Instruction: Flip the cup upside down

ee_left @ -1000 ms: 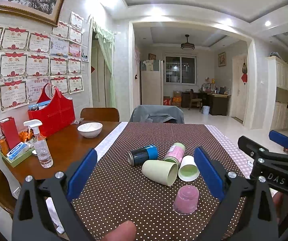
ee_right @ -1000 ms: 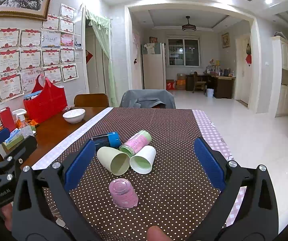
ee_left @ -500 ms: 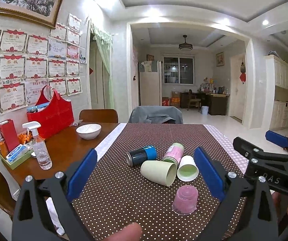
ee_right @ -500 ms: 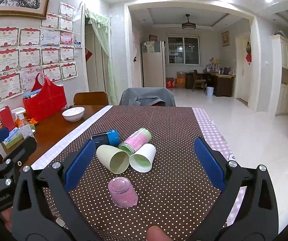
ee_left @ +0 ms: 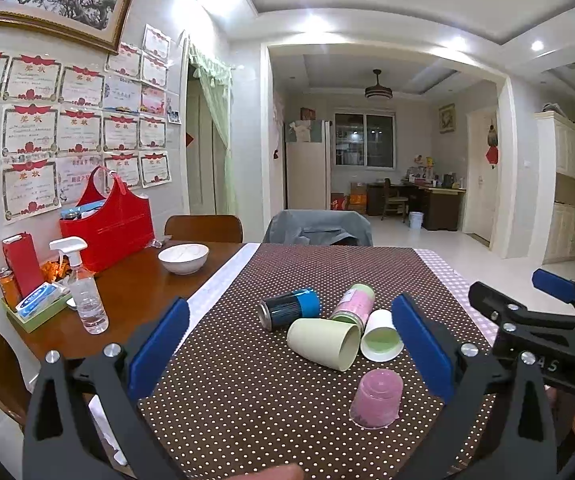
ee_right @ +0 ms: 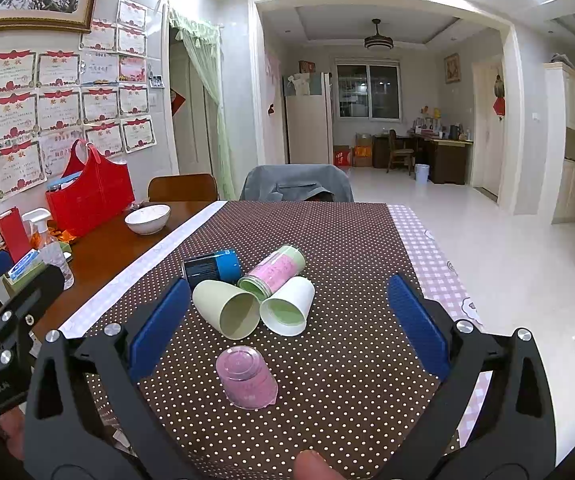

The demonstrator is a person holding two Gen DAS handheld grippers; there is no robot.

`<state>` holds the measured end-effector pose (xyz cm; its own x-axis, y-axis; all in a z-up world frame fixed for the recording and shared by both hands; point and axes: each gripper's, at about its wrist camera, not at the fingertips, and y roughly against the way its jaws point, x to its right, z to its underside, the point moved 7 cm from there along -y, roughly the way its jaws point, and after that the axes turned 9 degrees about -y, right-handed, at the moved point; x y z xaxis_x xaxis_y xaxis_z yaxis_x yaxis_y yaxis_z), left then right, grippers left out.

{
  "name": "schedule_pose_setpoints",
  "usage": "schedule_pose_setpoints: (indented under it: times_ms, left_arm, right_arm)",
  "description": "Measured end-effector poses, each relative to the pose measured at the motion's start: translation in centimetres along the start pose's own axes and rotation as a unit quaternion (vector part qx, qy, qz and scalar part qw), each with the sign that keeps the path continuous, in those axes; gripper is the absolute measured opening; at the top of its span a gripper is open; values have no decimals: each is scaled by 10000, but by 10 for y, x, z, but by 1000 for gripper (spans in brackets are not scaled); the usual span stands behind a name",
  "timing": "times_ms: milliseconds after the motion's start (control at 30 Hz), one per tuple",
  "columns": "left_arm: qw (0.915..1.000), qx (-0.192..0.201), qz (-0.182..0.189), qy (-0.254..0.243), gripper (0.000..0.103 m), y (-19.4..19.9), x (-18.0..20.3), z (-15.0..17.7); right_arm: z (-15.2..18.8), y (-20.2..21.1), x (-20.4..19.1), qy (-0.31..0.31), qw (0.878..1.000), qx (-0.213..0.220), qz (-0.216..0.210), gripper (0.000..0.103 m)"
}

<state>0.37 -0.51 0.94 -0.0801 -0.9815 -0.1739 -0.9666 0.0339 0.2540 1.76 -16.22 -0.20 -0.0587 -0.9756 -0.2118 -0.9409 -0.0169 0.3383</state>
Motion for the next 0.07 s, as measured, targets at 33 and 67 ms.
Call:
schedule_pose_setpoints:
  times_ms: [33, 67]
  left_arm:
    - [10000, -9, -16, 9, 99, 0, -1, 0]
    - [10000, -14, -12, 12, 99, -1, -1, 0]
  right_arm:
    - [0, 0, 0, -5, 10000, -4, -6, 97]
    - [0, 0, 0, -4, 10000, 2, 1, 97]
